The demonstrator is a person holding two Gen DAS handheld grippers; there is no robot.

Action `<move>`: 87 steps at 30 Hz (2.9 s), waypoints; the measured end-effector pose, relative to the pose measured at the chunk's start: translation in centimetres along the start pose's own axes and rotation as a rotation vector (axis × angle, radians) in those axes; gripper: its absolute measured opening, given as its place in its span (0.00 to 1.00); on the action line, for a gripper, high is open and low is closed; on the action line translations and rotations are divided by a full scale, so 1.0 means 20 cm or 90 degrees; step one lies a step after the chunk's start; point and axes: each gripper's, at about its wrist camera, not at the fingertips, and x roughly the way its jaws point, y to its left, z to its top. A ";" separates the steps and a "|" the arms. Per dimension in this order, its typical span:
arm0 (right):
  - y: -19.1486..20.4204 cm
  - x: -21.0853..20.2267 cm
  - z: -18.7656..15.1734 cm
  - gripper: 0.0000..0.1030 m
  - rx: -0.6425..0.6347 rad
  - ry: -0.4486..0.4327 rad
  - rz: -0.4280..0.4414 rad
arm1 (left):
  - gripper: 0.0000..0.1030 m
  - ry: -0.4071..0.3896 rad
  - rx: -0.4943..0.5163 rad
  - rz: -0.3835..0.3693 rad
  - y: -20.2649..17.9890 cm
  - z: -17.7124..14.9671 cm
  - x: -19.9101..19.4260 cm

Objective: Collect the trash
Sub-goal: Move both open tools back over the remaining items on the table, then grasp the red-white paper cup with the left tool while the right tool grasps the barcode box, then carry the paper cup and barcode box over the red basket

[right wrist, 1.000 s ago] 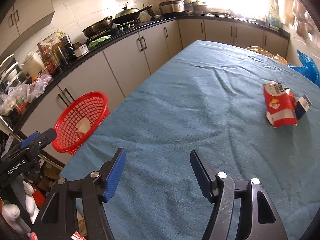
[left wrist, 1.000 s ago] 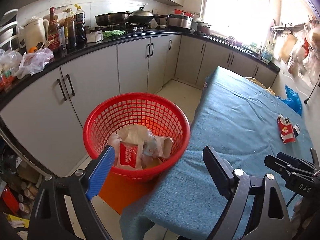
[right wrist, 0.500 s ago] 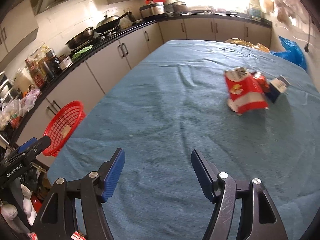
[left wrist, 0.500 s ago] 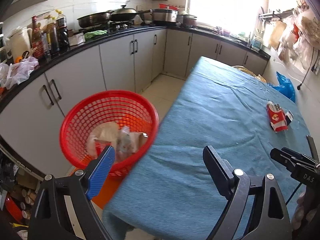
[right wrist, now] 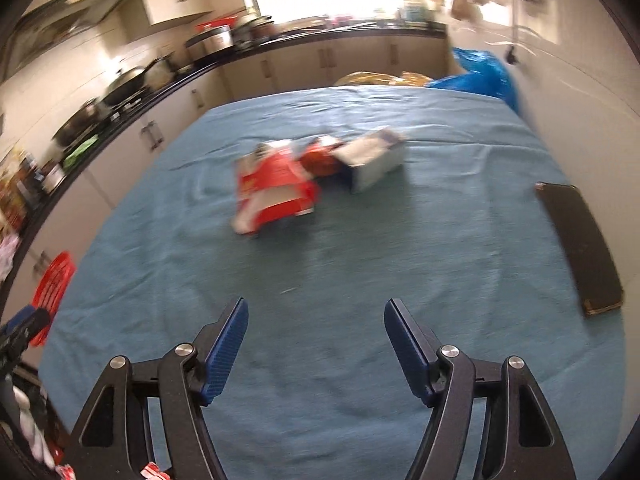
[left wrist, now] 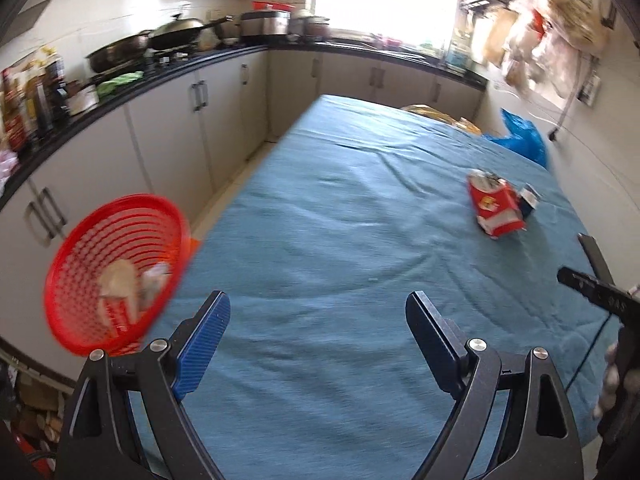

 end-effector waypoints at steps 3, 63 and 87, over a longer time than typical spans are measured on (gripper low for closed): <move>-0.12 0.04 0.07 0.73 0.023 -0.002 -0.010 | 0.86 0.009 0.015 -0.023 -0.10 0.02 0.04; -0.40 0.38 0.53 0.43 0.182 -0.044 0.028 | 0.59 0.078 0.156 -0.085 -0.97 0.38 0.49; 0.00 -0.04 -0.02 0.43 0.025 0.072 0.050 | 0.61 0.080 0.028 -0.106 -0.24 0.02 0.08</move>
